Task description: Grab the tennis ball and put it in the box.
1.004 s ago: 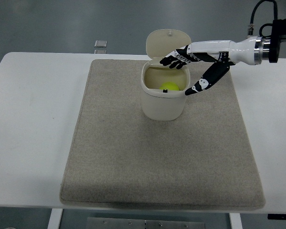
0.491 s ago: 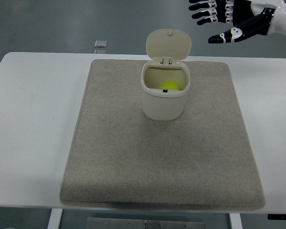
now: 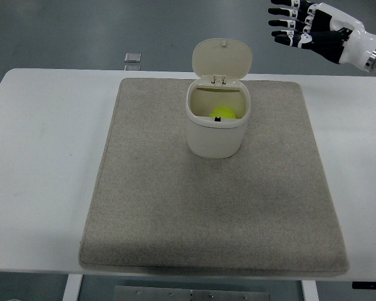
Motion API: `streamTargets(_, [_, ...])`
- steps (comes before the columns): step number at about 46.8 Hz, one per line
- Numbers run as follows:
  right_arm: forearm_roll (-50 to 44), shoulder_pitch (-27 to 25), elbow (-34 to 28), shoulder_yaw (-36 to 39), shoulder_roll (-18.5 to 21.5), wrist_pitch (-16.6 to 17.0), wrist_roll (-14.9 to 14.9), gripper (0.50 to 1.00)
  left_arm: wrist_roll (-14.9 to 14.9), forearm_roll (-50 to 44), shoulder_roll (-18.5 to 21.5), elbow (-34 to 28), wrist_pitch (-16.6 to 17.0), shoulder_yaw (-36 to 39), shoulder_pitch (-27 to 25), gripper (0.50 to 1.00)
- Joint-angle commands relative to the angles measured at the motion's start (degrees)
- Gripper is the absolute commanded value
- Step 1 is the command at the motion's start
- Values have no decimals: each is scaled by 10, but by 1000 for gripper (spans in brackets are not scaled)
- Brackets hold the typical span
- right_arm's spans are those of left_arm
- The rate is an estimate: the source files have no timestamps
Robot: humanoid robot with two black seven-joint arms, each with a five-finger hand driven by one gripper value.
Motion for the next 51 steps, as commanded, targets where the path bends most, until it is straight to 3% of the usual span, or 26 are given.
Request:
streamTargets(1, [44, -12, -28, -1, 14, -3, -29, 913, 0, 0, 0, 0, 0, 0, 0, 996])
streamTargets(22, [242, -41, -77, 1, 54, -9, -42, 911, 0, 0, 0, 0, 0, 0, 0, 996])
streamTargets(36, [293, -57, -83, 3, 86, -71, -59, 911, 0, 0, 0, 0, 0, 0, 0, 996])
streamTargets(51, [327, -66, -87, 4, 96, -77, -59, 911, 0, 0, 0, 0, 0, 0, 0, 996])
